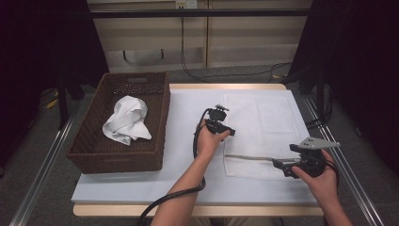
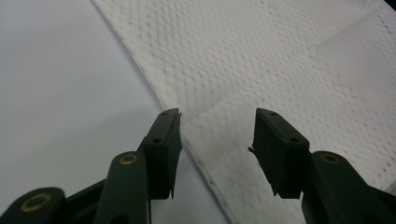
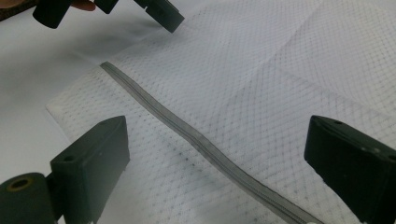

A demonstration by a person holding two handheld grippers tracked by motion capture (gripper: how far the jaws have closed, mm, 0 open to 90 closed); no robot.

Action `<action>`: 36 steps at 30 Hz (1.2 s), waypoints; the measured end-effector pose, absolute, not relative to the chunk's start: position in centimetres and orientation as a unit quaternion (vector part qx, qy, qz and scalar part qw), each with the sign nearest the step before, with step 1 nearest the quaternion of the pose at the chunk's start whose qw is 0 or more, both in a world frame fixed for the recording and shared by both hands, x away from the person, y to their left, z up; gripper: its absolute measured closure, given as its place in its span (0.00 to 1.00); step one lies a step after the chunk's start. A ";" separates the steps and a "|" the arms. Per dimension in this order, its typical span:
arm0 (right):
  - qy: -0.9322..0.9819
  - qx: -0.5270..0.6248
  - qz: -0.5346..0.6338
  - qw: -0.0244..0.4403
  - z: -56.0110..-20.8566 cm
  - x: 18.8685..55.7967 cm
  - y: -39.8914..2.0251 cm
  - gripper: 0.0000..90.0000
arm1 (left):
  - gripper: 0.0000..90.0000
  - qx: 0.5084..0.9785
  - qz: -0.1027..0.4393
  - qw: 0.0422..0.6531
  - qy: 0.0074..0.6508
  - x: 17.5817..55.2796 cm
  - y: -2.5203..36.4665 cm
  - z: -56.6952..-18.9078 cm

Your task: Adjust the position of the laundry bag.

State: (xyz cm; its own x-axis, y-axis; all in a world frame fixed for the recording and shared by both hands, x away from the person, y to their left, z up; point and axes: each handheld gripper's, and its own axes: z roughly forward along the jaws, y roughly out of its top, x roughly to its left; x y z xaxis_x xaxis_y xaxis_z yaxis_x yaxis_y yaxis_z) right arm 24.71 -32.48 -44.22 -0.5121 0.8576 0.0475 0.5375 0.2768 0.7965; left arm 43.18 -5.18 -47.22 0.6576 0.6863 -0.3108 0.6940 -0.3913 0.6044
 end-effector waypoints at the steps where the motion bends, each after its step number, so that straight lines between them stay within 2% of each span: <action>1: 0.773 0.451 0.398 0.202 -44.2 24.7 -32.5 0.07 | 0.60 0.843 -0.002 0.356 0.403 43.3 -5.1 -47.3; 8: 0.772 0.449 0.401 0.204 -44.0 24.7 -32.5 0.07 | 0.65 0.837 -0.002 0.350 0.421 43.2 -5.1 -47.4; 10: 0.772 0.449 0.401 0.204 -44.0 24.7 -32.5 0.07 | 0.68 0.829 -0.016 0.348 0.438 43.2 -5.2 -47.3; 21: 0.771 0.449 0.404 0.204 -43.9 24.7 -32.7 0.07 | 0.85 0.821 -0.017 0.330 0.465 42.9 -5.3 -47.2; 36: 0.771 0.449 0.402 0.204 -43.9 24.7 -32.5 0.06 | 0.98 0.812 -0.042 0.322 0.486 43.3 -5.1 -47.3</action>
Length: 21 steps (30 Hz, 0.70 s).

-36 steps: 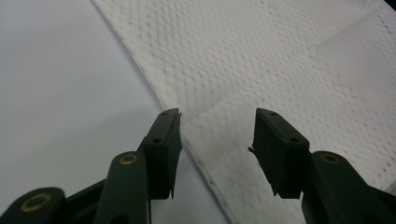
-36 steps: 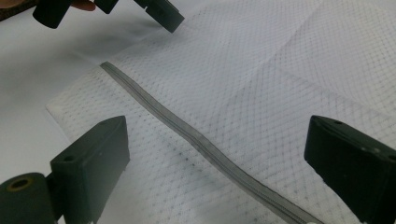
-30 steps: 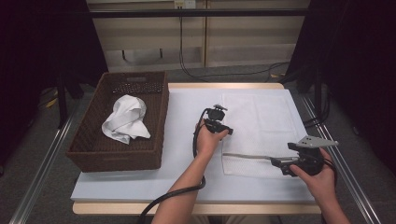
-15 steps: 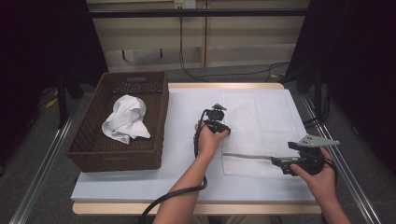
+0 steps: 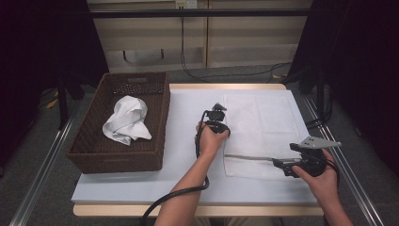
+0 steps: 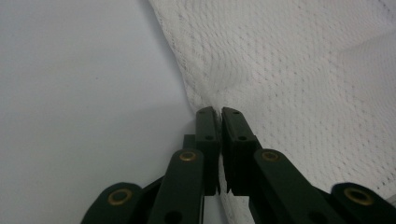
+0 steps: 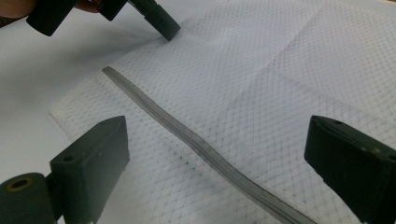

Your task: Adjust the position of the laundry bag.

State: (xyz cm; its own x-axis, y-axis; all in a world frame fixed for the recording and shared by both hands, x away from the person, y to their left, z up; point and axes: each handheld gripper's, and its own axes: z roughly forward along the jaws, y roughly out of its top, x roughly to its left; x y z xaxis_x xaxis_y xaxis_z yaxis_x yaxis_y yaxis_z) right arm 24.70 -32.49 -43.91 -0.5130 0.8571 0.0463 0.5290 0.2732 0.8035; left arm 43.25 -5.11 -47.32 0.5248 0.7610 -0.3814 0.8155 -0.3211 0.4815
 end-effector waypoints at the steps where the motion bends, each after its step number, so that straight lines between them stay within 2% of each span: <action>1: 0.771 0.449 0.402 0.204 -43.9 24.7 -32.5 0.06 | 0.98 0.812 -0.045 0.321 0.485 43.3 -5.0 -47.3; 21: 0.772 0.447 0.404 0.205 -43.9 24.7 -32.4 0.06 | 1.00 0.803 -0.063 0.304 0.509 43.3 -3.5 -46.8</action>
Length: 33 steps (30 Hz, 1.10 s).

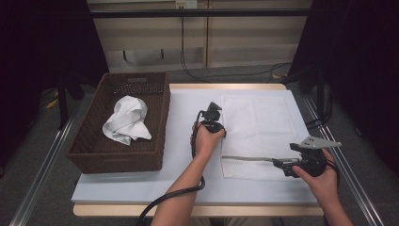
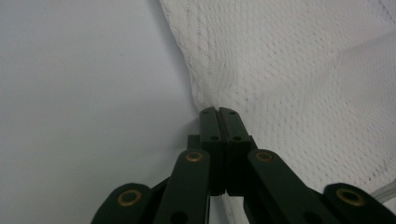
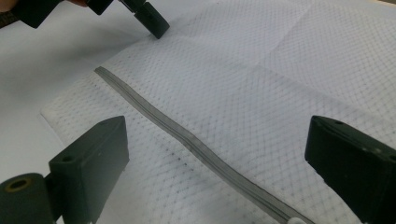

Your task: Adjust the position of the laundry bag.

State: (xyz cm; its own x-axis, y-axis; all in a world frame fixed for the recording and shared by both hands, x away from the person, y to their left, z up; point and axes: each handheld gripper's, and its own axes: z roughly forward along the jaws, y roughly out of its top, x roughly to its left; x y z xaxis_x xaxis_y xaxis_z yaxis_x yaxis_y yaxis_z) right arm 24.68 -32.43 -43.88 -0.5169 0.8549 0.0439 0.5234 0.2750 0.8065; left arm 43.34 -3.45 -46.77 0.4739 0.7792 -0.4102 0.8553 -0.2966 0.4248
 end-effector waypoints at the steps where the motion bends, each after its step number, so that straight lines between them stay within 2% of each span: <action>1: 0.772 0.445 0.404 0.206 -43.9 24.7 -32.4 0.06 | 1.00 0.802 -0.063 0.305 0.510 43.4 -3.3 -46.8; 33: 0.773 0.445 0.402 0.207 -43.8 24.7 -32.1 0.05 | 1.00 0.794 -0.039 0.273 0.542 43.7 1.2 -45.8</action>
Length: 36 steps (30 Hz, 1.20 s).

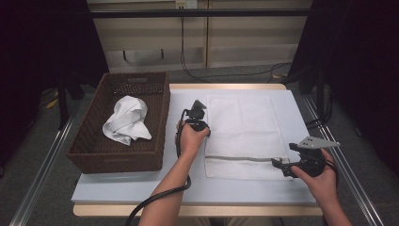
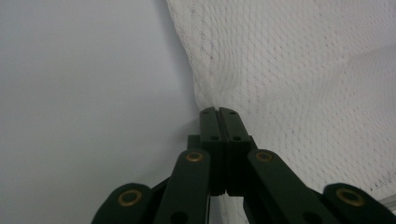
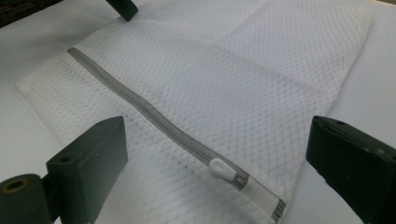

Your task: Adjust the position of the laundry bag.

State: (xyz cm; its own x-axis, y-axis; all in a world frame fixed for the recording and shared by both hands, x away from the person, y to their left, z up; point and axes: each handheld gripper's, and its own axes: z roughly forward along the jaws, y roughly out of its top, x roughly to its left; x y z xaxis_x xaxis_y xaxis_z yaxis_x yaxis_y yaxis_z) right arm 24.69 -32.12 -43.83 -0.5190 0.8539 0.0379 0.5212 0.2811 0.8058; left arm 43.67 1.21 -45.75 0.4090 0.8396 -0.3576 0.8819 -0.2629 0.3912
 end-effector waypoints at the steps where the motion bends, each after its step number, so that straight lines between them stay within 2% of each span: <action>1: 0.774 0.444 0.402 0.207 -43.9 24.7 -32.1 0.05 | 1.00 0.793 -0.032 0.271 0.545 43.7 1.3 -45.8; 36: 0.773 0.448 0.401 0.204 -43.9 24.7 -32.1 0.05 | 1.00 0.780 -0.018 0.252 0.572 43.8 4.8 -44.3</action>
